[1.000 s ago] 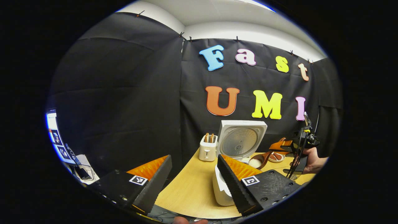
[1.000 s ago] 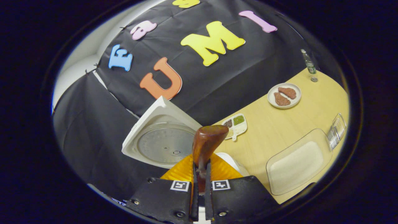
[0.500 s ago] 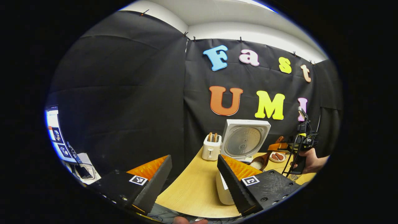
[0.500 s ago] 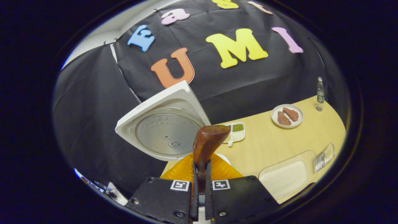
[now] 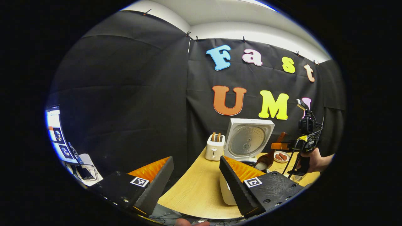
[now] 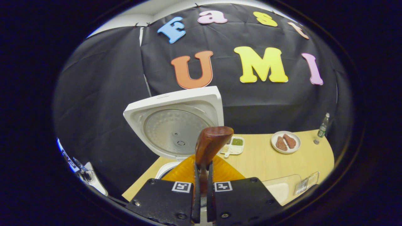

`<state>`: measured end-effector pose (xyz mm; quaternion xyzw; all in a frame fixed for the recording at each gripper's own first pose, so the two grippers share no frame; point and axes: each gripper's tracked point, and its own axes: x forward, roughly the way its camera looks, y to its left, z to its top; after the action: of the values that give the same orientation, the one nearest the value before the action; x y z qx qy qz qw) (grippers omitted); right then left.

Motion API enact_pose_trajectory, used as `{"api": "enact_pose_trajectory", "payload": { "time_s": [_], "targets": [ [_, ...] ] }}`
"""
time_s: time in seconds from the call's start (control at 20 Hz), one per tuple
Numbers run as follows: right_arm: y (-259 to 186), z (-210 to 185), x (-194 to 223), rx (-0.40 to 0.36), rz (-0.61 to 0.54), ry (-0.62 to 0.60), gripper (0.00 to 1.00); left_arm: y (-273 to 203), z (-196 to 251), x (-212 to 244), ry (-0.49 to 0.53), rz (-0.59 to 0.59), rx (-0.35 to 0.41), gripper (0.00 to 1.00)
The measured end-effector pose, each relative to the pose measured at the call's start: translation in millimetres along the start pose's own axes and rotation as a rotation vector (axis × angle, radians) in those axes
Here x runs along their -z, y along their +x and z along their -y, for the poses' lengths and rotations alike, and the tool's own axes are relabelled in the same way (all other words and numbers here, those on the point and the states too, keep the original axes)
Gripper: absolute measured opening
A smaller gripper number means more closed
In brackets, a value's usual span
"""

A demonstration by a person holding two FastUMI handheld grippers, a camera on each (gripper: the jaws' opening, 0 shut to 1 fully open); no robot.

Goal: Close the left gripper, press the button to open the rice cooker; take a wooden spoon from the chopstick holder with the right hand, scoop a spoonful of rice and pour it into the rice cooker, then put the wooden spoon back into the chopstick holder.

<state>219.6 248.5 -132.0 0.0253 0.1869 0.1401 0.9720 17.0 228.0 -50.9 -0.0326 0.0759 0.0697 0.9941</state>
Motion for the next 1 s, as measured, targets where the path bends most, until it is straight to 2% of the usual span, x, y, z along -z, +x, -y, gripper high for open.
{"api": "enact_pose_trajectory", "payload": {
  "time_s": [0.35,0.55,0.8,1.0],
  "targets": [
    [-10.5,-29.7,-23.3,-0.010,0.091,-0.275,0.13,1.9,-1.9,4.2,-0.006,-0.001,-0.006,0.94],
    [-6.2,-37.4,-26.7,-0.022,0.113,-0.369,0.13,2.6,-2.2,5.4,-0.005,0.006,-0.008,0.94],
    [-10.0,-42.1,-28.9,-0.031,0.127,-0.391,0.13,2.0,-1.1,5.9,-0.004,0.007,-0.004,0.94],
    [-10.1,-43.0,-24.8,-0.059,0.096,-0.304,0.13,-0.6,-0.2,5.2,-0.002,0.000,0.002,0.94]
  ]
}}
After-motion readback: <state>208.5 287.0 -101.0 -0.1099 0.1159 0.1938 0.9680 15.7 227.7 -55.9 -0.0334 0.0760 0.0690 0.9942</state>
